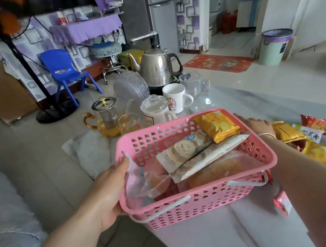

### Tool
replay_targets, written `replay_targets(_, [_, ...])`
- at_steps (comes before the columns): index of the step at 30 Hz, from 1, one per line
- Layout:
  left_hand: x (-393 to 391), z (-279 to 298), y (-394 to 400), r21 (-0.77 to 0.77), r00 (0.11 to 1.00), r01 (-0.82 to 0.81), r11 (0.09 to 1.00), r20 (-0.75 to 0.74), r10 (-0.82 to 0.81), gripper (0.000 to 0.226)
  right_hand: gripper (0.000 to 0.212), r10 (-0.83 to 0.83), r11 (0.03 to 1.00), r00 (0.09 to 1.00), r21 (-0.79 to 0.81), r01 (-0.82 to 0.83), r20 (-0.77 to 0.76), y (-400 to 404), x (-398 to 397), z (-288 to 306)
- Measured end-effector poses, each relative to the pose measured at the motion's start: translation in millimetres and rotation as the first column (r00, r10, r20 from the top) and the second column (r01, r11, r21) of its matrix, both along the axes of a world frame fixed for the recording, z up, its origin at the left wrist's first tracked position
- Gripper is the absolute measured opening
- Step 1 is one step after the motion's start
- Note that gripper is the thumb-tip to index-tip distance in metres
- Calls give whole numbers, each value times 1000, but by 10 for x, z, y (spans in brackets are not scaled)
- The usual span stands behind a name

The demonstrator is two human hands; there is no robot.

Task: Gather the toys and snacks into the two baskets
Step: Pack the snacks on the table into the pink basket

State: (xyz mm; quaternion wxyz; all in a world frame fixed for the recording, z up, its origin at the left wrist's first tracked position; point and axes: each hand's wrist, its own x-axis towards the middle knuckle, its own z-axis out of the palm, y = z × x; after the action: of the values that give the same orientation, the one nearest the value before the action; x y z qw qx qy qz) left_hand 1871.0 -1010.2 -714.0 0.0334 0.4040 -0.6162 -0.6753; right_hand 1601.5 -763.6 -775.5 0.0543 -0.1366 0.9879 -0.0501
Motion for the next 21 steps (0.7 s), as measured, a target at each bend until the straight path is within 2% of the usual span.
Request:
replay_targets(2, [-1,-3,2,2,1000,-3,1000,0,3,40,47,-17,998,996,-70,10,-92,-4,-12,1])
replay_targets(6, [9,16,10,-6,1000,-14,1000,18,14,49,51,-184,918,974,-379,121,-135,46,40,98])
replay_targets(11, [102,113,124,4,999,-28,1000,30,27,48,42,-228,809,935,-588,27,-271,219,342,590])
replay_targets(16, [298,253,338,20,999,-14,1000,48,13,46,34,-171,683,918,-715,-152,-358,271,1133,1297])
replay_targets(19, [406,311,505,22,999,0,1000,54,-1,43,28,-36,607,962,-770,-194,-271,125,1828,1501])
replay_targets(21, [486,345,623,24,999,11,1000,47,-13,42,27,69,613,974,-761,-211,-215,-36,2284,1503])
